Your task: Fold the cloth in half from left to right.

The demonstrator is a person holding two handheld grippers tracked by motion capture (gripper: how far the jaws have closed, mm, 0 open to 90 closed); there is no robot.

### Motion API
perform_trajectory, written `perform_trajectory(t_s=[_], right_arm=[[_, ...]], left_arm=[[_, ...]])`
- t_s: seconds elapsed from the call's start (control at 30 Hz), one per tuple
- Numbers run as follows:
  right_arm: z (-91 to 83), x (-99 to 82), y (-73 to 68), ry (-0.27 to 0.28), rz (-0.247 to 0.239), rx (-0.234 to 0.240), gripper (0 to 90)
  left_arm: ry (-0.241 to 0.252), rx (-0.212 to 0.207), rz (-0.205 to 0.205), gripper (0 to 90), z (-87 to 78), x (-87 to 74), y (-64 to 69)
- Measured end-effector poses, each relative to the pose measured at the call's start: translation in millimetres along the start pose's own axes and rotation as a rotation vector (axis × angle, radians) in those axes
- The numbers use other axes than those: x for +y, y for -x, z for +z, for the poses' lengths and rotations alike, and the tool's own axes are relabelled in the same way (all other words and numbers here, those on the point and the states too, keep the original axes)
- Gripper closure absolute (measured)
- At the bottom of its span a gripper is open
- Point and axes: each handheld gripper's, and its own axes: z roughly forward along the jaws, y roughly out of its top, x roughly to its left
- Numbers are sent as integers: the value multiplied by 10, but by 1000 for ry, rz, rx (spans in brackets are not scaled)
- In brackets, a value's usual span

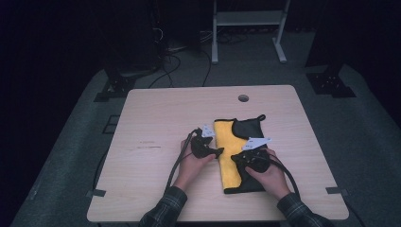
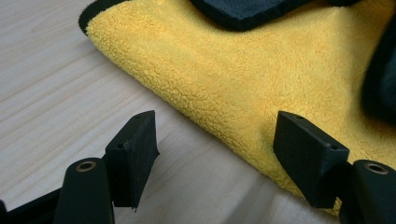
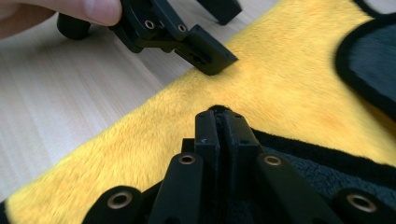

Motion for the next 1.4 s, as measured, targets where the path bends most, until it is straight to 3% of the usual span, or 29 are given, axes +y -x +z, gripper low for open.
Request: perform_trajectory(t_s=[0.2, 0.6, 0.77, 0.93, 1.07, 1.27, 1.4], right_arm=[[-313, -163, 47, 29, 43, 9, 837], [-883, -684, 89, 11, 109, -11, 806], [-1079, -791, 122, 54, 134, -24, 693], [-1064, -612, 244, 109, 120, -46, 605], [-906, -430, 380, 126, 84, -68, 582], [-542, -169, 609, 85, 45, -116, 579], [-337, -18, 710, 76, 42, -104, 578]], left_arm=[[0, 0, 1, 295, 0, 0, 1], [1, 1, 1, 295, 1, -1, 2], [2, 1, 1, 296, 2, -1, 3], [2, 1, 1, 296, 2, 0, 3], [1, 0, 2, 296, 2, 0, 3], [4, 1, -2, 297, 4, 0, 5], [4, 1, 2, 297, 3, 0, 3]])
